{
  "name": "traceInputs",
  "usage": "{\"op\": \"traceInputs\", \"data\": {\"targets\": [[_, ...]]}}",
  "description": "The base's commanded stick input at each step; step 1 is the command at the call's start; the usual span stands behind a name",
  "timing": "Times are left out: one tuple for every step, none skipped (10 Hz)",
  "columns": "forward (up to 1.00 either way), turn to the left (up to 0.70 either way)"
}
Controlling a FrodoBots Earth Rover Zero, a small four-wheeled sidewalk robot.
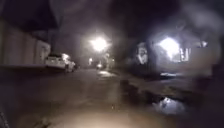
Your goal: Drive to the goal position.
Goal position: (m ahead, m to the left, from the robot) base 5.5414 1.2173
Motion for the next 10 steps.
{"op": "traceInputs", "data": {"targets": [[0.70,0.00],[0.70,0.00],[0.70,0.00],[0.70,0.00],[0.70,0.00],[0.70,0.00],[0.70,0.00],[0.70,0.00],[0.70,0.00],[0.70,0.00]]}}
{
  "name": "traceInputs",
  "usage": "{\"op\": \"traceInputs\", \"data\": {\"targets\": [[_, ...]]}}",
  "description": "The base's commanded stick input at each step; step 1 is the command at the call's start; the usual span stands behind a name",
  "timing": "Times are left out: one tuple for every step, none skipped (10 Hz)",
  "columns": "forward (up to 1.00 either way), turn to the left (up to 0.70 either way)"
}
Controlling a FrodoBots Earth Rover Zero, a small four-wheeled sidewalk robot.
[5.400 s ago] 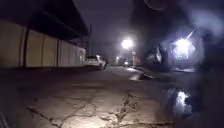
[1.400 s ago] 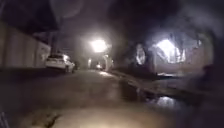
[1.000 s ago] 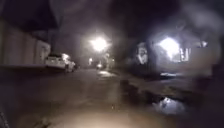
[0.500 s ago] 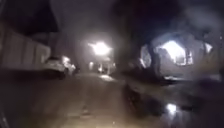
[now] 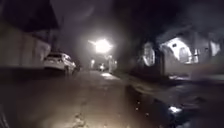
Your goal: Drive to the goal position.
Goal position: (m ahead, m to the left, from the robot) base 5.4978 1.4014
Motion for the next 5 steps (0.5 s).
{"op": "traceInputs", "data": {"targets": [[0.70,0.00],[0.70,0.00],[0.70,0.00],[0.70,0.00],[0.70,0.00]]}}
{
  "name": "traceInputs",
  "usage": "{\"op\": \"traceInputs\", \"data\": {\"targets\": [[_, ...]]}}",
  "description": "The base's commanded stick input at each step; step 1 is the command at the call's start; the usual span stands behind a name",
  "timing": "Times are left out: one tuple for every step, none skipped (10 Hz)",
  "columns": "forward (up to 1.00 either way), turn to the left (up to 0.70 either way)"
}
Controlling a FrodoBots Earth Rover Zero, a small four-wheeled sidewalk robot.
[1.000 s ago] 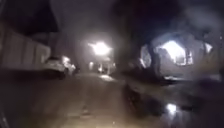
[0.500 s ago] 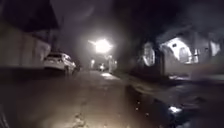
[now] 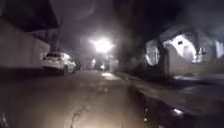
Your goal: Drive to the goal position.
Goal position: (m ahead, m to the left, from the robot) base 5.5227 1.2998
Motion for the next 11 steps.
{"op": "traceInputs", "data": {"targets": [[0.70,0.00],[0.70,0.00],[0.70,0.00],[0.70,0.00],[0.70,0.00],[0.70,0.00],[0.70,0.00],[0.70,0.00],[0.70,0.00],[0.70,0.00],[0.70,0.00]]}}
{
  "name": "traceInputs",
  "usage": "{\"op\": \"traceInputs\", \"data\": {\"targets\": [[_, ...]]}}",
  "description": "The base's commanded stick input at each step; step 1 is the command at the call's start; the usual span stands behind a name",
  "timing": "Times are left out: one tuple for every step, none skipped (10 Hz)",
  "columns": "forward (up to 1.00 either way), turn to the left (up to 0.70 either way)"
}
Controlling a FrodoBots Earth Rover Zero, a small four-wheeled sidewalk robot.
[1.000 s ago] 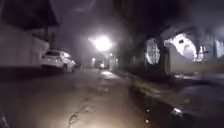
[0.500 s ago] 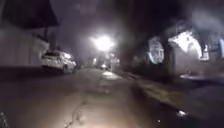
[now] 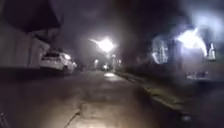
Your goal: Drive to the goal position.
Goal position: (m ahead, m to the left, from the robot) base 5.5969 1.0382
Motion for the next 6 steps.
{"op": "traceInputs", "data": {"targets": [[0.70,0.00],[0.70,0.00],[0.70,0.00],[0.70,0.00],[0.70,0.00],[0.70,0.00]]}}
